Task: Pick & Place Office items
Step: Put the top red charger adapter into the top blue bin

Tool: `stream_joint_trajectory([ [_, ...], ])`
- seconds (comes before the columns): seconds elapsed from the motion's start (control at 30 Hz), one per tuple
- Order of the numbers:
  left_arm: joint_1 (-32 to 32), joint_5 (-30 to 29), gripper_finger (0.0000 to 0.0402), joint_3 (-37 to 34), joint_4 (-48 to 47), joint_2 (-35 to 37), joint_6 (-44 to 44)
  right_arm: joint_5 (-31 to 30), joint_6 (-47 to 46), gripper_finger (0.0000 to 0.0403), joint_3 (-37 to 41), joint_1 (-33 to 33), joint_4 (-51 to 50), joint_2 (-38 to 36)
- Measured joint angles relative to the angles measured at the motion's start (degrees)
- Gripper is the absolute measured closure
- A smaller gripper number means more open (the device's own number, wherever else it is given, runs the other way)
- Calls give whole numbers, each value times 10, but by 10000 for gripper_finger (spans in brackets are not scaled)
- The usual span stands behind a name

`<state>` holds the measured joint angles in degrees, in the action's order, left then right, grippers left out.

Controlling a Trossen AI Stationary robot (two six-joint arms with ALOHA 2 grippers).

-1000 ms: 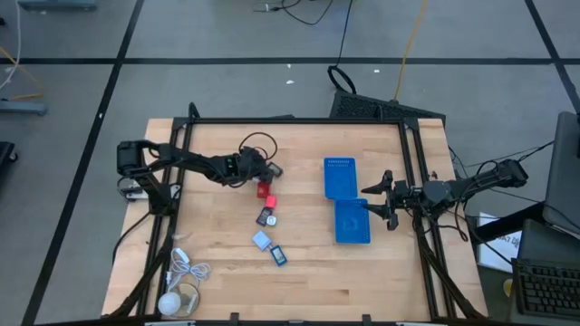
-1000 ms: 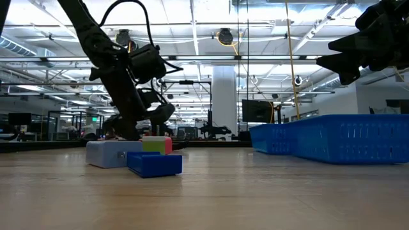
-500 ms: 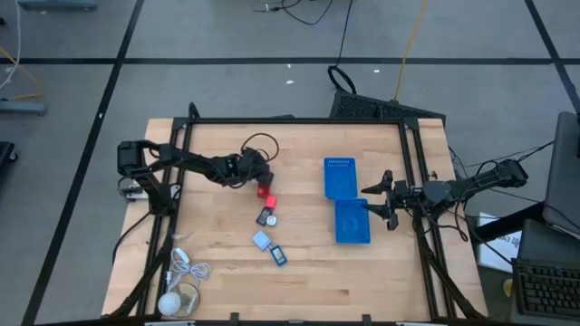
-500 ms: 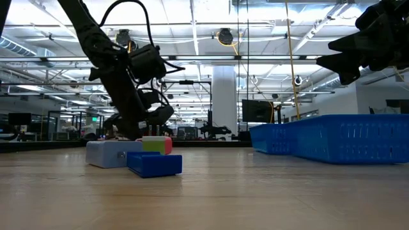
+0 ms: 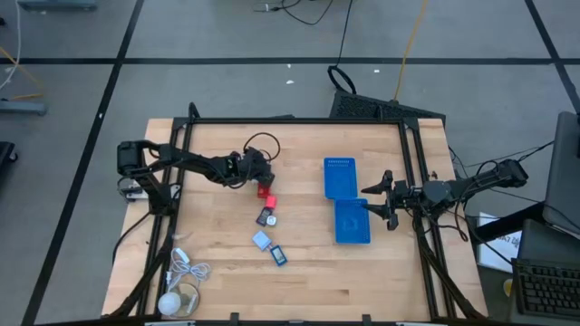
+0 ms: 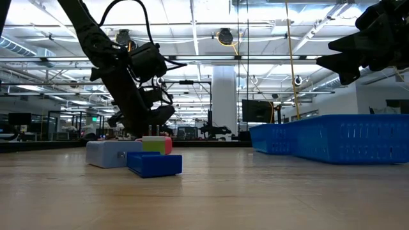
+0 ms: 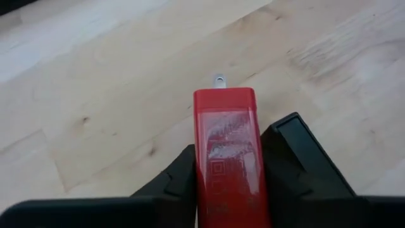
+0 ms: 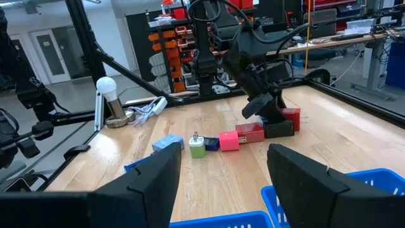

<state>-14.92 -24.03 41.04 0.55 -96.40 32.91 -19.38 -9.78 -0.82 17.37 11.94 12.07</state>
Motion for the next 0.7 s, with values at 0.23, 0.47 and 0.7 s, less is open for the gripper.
stream_joint_trajectory([
  [0.23, 0, 0, 264, 0, -13, 32, -16, 0, 0, 176, 0, 0, 0, 0],
  [0.47, 0, 10, 276, 0, -8, 123, -74, 0, 0, 176, 0, 0, 0, 0],
  [0.7, 0, 64, 284, 0, 31, 209, -160, 0, 0, 176, 0, 0, 0, 0],
])
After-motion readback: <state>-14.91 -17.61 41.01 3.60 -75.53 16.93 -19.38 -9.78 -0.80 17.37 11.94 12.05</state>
